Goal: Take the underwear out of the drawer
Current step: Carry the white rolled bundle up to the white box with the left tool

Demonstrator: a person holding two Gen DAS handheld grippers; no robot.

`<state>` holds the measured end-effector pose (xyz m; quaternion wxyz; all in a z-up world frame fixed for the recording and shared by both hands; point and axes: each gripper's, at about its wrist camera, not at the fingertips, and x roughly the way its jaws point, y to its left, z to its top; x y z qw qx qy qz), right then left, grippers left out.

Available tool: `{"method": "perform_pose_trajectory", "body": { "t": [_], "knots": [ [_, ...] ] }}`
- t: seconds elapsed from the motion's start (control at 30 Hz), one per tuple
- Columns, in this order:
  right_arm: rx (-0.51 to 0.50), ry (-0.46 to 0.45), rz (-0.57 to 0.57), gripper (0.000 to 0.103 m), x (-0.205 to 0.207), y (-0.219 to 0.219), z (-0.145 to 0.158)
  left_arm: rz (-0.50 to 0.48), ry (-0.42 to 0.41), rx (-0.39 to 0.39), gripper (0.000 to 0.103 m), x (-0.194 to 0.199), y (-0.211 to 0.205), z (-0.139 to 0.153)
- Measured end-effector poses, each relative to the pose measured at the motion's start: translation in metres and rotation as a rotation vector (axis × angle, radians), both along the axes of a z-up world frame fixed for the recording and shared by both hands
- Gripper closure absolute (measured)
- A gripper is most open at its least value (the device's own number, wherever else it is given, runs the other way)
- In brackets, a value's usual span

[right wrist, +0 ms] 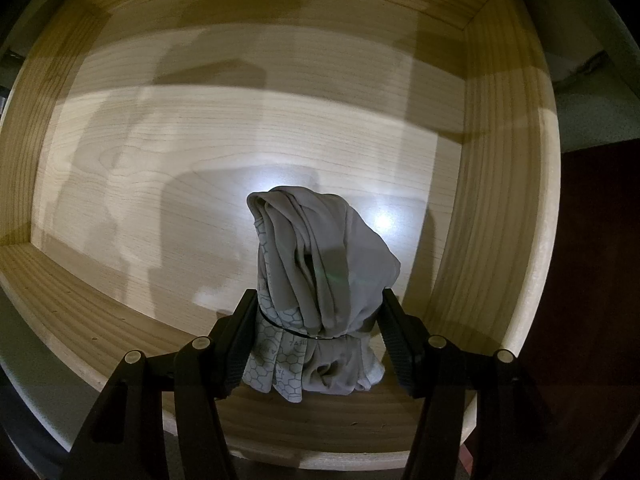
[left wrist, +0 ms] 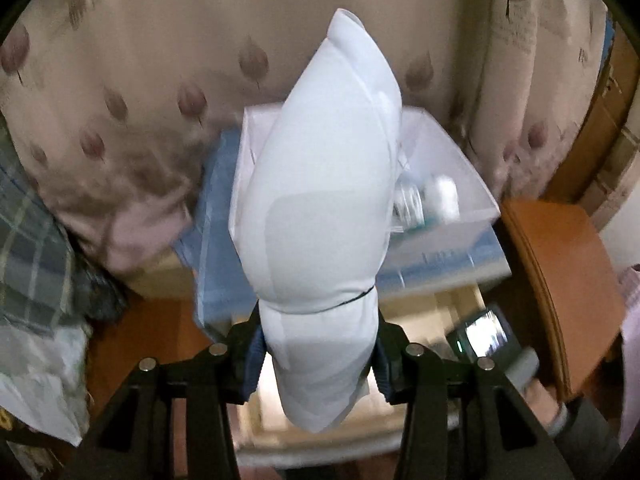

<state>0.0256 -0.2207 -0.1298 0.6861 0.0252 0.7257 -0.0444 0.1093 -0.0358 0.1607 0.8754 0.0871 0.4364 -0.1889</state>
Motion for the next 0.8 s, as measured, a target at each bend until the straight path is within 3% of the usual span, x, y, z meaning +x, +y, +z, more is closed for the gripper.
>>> {"method": "perform_pose_trajectory", "body": {
  "t": [0.07, 0.2, 0.43, 0.8],
  "knots": [
    [0.0, 0.0, 0.0, 0.047, 0.0, 0.0, 0.0, 0.011, -0.06, 0.017, 0.058, 0.008, -0.004, 0.01],
    [0.0, 0.0, 0.0, 0.047, 0.0, 0.0, 0.0, 0.018, -0.094, 0.025, 0.058, 0.026, -0.01, 0.017],
    [0.0, 0.0, 0.0, 0.047, 0.0, -0.001, 0.001, 0.058, -0.059, -0.017, 0.058, 0.067, -0.011, 0.013],
    [0.0, 0.0, 0.0, 0.047, 0.0, -0.001, 0.001, 0.082, -0.037, -0.014, 0.058, 0.121, -0.033, -0.002]
  ]
}}
